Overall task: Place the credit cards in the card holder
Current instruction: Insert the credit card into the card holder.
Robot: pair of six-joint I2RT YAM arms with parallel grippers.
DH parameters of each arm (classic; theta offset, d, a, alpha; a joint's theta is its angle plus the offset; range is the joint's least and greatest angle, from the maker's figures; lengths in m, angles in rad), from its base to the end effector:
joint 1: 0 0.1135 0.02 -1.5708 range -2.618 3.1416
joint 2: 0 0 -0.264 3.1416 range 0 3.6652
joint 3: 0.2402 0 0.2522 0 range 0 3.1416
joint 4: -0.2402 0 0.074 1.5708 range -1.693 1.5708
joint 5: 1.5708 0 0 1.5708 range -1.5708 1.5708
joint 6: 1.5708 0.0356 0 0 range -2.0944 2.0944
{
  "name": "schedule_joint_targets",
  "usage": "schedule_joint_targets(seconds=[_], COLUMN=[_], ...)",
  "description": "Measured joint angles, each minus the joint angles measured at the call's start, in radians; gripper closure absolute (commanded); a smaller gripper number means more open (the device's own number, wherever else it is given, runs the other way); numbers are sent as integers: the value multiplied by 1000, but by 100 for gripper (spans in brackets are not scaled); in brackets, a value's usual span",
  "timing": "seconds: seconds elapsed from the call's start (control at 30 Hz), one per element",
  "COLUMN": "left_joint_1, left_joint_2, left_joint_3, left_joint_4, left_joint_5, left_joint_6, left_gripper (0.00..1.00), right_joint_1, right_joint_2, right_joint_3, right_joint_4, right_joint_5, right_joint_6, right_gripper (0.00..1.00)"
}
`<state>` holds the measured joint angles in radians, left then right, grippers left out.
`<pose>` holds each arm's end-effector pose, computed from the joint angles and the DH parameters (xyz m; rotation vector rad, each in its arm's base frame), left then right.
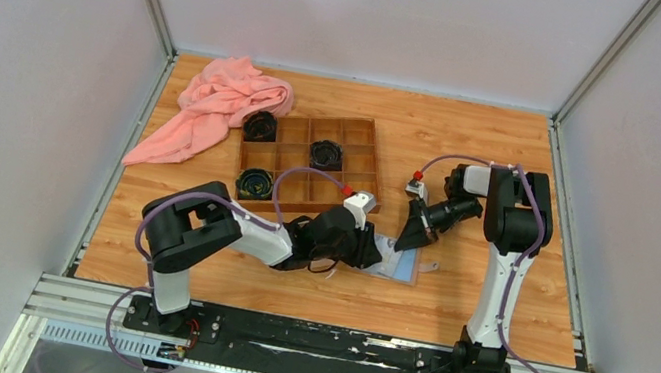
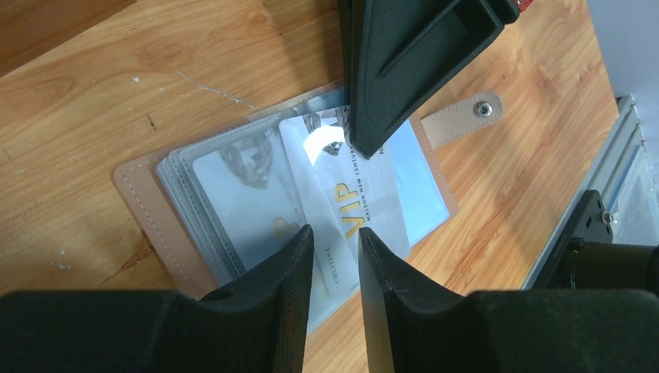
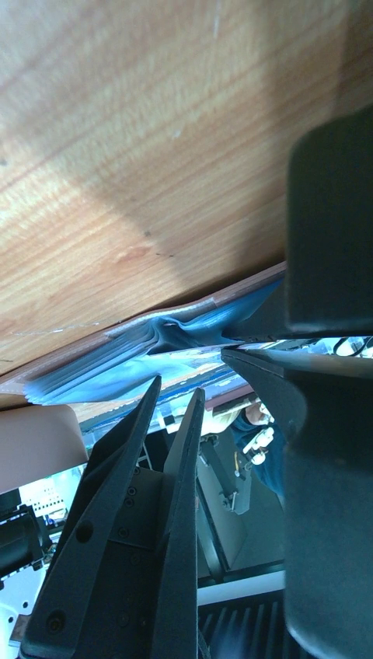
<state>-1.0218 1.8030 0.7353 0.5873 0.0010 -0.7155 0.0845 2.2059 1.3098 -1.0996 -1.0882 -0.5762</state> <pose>0.1819 -0.2974 0.1341 0.3411 2.2051 -1.0339 0.3353 0.0600 0.0897 0.5112 -2.5143 -1.6265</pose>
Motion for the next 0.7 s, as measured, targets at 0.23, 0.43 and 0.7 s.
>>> schedule_joint_targets(seconds=[0.23, 0.43, 0.7], left_joint_1=[-18, -73, -105], left_joint_2=[-16, -4, 101], left_joint_3=[26, 127, 240], left_joint_4=[-30, -36, -67], left_joint_5=[31, 49, 23], left_joint_6=[6, 7, 5], left_gripper=[65, 65, 64], right_joint_1=[5, 10, 11], right_joint_2=[5, 7, 8], right_joint_3=[21, 23, 23], right_joint_4=[5, 11, 16], right_joint_5=[0, -1, -1], right_joint_6=[16, 33, 41], right_gripper=[93, 93, 93])
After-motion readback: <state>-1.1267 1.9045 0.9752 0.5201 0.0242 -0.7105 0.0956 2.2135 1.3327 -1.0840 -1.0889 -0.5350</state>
